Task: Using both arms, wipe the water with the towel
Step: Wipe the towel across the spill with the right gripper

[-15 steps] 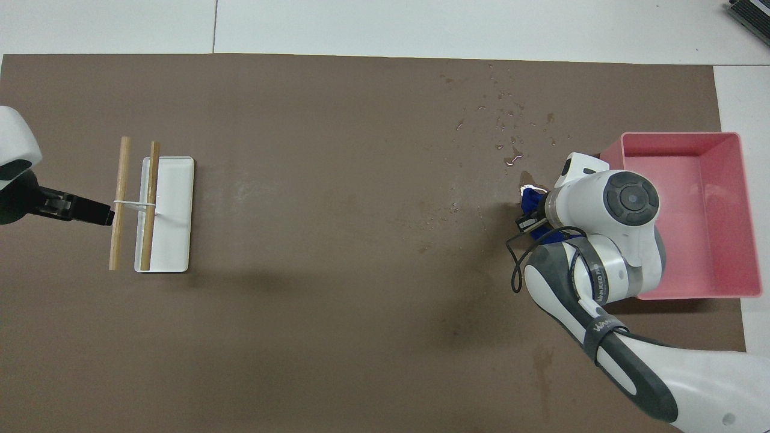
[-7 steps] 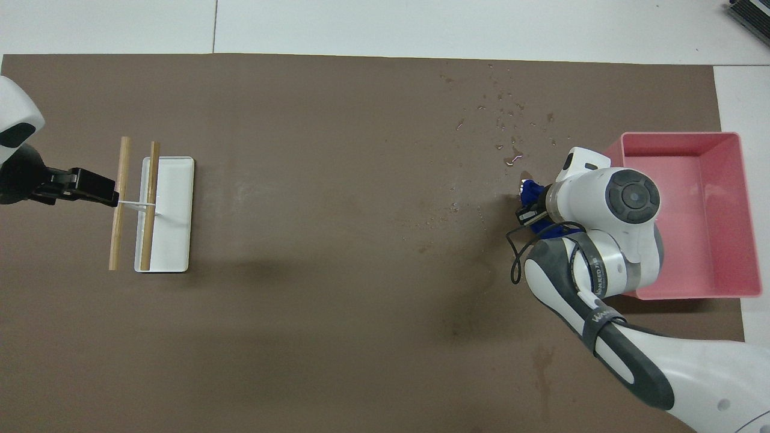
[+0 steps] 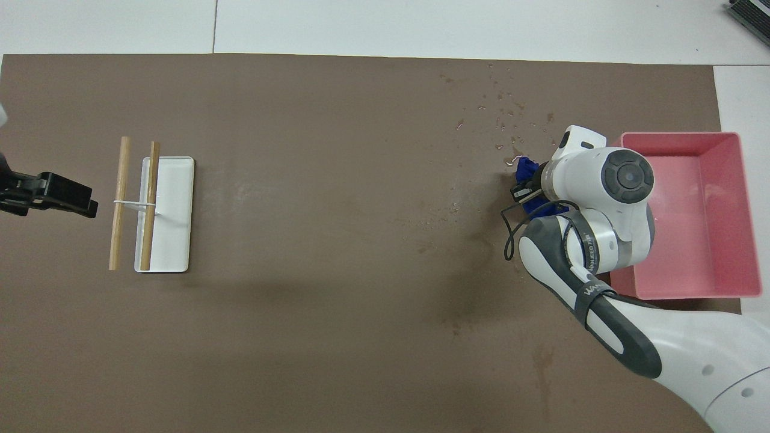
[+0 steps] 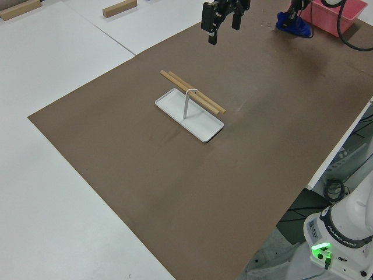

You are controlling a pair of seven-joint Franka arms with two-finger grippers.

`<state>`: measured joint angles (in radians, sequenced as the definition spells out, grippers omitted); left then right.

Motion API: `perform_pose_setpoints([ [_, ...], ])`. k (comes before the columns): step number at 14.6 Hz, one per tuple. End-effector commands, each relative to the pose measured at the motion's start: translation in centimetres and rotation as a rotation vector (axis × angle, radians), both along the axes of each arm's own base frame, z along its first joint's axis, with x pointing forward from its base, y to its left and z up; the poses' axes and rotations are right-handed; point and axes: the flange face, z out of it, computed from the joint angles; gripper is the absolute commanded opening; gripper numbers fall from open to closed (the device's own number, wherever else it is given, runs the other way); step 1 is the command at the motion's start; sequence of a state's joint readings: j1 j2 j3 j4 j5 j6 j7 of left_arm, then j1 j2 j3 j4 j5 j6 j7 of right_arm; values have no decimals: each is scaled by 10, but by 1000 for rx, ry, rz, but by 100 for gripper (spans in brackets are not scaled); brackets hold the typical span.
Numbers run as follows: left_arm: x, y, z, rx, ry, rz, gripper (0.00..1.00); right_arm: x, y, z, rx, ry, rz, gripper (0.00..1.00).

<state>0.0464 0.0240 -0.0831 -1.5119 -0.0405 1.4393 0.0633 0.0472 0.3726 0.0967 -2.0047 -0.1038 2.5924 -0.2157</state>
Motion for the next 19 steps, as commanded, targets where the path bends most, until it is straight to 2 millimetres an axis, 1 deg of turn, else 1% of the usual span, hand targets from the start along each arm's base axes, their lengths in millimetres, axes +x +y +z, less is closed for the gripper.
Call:
perform_pose_setpoints([
  [1,3,-2,1,14,17,10,100,20,8,-39,23,-10,-17,0],
  [2,0,-2,-2,14,19,12,100,23,10,-40,25,-13,-15,0],
  [3,-5,-3,-7,15,32,9,100,25,18,-38,27,-18,-6,0],
  [4,-9,-1,-13,17,44,10,100,24,30,-37,39,-18,-23,0],
  [6,-8,-1,-11,18,29,11,100,19,50,-39,58,-7,-76,0],
  [7,0,4,-9,15,-27,22,100,18,52,-39,62,-3,-94,0],
  [8,2,4,-9,14,-46,25,100,18,54,-39,64,0,-106,0],
  [10,2,-2,-8,14,-47,13,100,16,55,-41,71,5,-125,0],
  [12,2,-3,-9,14,-46,11,100,14,57,-43,81,13,-158,0],
  [14,2,-2,-9,14,-46,12,100,11,70,-43,98,19,-180,0],
  [16,2,-1,-9,14,-46,16,100,10,73,-43,122,29,-214,0],
  [18,2,-1,-8,14,-47,16,100,10,82,-39,152,33,-235,0],
  [19,2,-1,-8,14,-47,16,100,12,81,-37,156,26,-236,0],
])
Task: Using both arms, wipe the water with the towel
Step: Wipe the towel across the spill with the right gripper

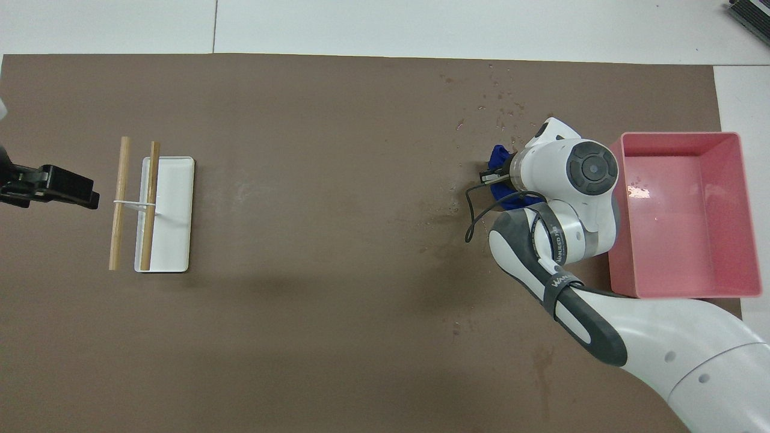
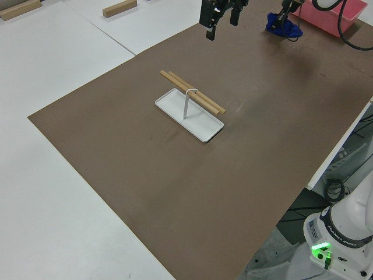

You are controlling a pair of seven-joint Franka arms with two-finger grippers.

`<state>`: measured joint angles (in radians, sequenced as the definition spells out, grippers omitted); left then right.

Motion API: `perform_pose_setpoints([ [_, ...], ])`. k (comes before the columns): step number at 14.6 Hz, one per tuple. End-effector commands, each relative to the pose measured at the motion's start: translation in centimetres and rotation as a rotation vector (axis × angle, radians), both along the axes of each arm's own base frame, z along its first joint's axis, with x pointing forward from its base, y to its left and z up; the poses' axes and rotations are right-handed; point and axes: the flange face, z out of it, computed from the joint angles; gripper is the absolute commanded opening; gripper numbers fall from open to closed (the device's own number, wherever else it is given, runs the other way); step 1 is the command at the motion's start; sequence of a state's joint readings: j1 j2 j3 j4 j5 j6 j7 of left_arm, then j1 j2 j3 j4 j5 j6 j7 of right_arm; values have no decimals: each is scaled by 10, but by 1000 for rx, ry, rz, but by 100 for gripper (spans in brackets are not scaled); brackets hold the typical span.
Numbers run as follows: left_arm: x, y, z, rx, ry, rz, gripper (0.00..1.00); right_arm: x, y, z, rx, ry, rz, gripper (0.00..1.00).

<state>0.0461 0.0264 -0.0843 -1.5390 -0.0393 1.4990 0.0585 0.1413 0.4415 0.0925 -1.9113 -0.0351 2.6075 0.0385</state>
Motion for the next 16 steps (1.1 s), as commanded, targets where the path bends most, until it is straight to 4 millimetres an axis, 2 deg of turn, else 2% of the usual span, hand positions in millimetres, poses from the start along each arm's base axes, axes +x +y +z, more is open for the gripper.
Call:
perform_pose_setpoints([
  [1,-5,0,1,14,-17,10,100,-1,20,-33,41,24,-17,0],
  [6,-5,0,1,14,-17,10,100,19,13,-23,20,-29,67,0],
  [8,-5,0,1,14,-16,10,100,35,0,-25,12,-49,93,0],
  [12,-5,0,1,14,-16,10,100,58,0,-20,-18,-97,143,0],
  [14,-5,0,1,14,-16,10,100,63,1,-20,-47,-111,171,0],
  [16,-5,0,1,14,-17,10,100,65,-10,-21,-80,-116,188,0],
])
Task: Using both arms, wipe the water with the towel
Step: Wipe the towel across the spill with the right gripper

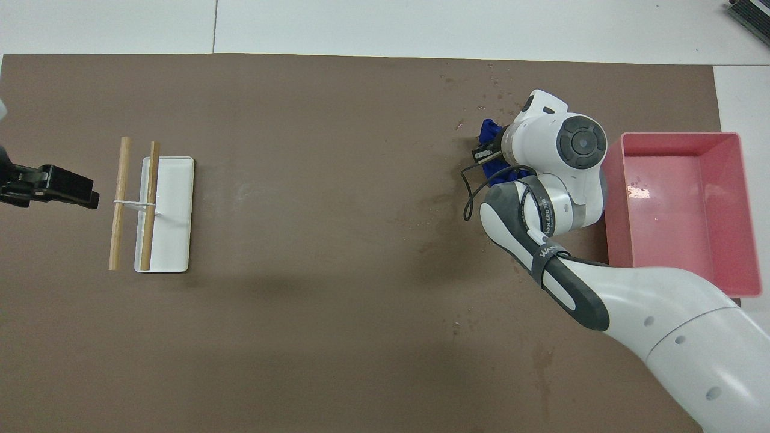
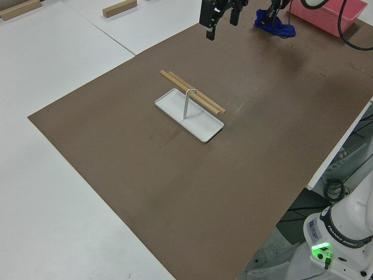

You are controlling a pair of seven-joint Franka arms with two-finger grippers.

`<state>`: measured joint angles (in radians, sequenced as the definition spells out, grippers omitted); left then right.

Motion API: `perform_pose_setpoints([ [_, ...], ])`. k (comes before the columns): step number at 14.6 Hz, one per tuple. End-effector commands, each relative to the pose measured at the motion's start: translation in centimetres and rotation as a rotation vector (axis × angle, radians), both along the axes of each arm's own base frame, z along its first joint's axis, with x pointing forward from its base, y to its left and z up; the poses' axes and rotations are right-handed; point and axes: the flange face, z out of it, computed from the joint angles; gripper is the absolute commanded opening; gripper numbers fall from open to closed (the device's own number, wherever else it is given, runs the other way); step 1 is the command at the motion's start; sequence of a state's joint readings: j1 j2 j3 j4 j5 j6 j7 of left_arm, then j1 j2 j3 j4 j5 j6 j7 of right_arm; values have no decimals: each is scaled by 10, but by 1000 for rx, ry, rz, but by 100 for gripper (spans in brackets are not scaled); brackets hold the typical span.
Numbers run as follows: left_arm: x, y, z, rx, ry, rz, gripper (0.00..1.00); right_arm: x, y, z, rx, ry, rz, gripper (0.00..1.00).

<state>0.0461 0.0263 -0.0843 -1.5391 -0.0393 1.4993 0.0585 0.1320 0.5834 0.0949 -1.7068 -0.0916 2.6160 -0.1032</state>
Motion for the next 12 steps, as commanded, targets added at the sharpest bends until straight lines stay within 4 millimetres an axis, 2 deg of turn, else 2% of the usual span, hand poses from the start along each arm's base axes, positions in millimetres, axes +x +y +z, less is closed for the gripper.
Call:
perform_pose_setpoints([
  [1,-5,0,1,14,-16,10,100,14,-17,-18,-51,-36,49,0],
  [4,-5,0,1,14,-17,10,100,18,-42,-22,-138,-48,119,0],
  [7,-5,0,1,14,-16,10,100,19,-41,-23,-185,-71,183,0],
  [9,-5,0,1,14,-17,10,100,35,-40,-7,-194,-109,182,0],
  [12,-5,0,1,14,-17,10,100,38,-34,-4,-184,-117,172,0],
])
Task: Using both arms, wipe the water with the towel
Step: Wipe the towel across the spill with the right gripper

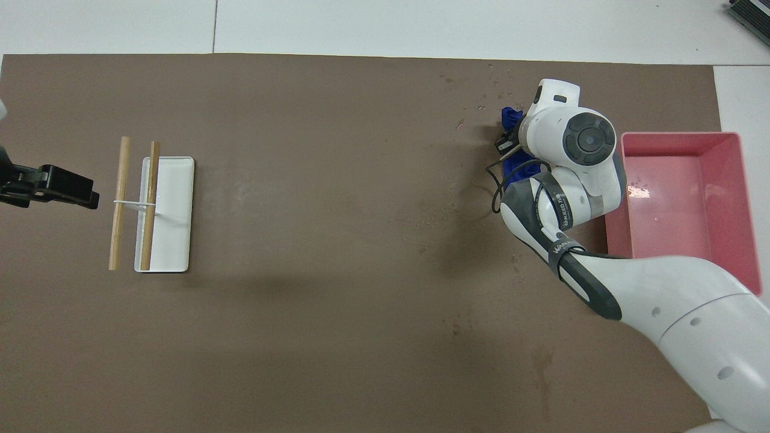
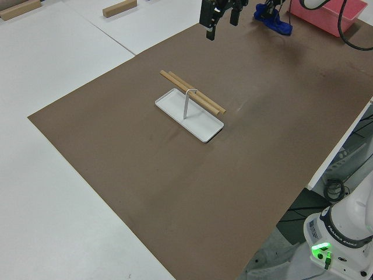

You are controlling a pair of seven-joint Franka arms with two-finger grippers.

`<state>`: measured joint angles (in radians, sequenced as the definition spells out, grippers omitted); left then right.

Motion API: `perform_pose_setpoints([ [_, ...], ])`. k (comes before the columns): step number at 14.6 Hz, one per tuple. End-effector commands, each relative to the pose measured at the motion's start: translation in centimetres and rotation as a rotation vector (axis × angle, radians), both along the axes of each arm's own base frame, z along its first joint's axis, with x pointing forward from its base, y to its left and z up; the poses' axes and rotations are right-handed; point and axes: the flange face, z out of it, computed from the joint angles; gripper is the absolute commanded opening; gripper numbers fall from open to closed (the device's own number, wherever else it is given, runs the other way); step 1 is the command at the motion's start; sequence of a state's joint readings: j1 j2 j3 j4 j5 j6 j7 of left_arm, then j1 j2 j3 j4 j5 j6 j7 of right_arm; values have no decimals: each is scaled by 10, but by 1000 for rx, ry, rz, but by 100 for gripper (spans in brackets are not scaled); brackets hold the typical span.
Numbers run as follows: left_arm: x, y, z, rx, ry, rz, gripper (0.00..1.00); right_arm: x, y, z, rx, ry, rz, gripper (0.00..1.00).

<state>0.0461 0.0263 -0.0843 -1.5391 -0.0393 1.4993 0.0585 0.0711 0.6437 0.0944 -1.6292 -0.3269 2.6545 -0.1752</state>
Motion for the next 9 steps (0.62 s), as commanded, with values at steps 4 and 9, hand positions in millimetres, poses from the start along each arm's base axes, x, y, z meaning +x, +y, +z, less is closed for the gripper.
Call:
perform_pose_setpoints([
  [4,-5,0,1,14,-17,10,100,5,21,-14,66,1,-76,0],
  [9,-5,0,1,14,-15,10,100,-15,33,-40,217,108,-216,0],
])
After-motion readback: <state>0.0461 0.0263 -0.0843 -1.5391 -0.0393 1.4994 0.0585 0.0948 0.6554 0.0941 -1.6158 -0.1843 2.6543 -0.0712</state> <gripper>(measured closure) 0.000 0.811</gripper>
